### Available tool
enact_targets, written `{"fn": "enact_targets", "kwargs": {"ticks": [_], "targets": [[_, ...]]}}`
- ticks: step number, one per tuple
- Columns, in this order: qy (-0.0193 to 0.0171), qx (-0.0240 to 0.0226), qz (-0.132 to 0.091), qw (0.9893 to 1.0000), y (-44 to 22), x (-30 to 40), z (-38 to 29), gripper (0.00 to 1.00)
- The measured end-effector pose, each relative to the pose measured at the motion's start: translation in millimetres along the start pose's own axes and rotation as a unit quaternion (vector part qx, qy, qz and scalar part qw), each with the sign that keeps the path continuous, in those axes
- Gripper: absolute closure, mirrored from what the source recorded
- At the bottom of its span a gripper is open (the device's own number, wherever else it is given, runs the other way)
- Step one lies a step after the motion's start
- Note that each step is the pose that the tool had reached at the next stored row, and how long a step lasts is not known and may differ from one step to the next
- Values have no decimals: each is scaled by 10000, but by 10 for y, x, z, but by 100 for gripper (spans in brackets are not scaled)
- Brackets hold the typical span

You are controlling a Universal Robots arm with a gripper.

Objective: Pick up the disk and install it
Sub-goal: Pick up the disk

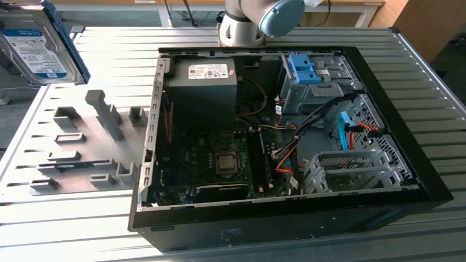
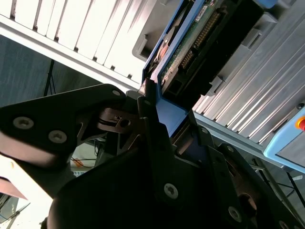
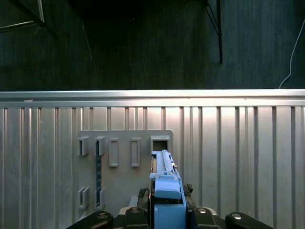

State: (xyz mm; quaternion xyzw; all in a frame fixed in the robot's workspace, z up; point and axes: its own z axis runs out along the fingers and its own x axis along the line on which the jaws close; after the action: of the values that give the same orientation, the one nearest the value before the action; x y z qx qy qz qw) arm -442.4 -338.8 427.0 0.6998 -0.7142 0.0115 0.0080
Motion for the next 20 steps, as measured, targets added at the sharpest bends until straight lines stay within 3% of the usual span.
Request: {"fn": "enact_targets", "kwargs": {"ticks": [20], "targets": [[0,0,0,10000,-1,6,-208,64]]}}
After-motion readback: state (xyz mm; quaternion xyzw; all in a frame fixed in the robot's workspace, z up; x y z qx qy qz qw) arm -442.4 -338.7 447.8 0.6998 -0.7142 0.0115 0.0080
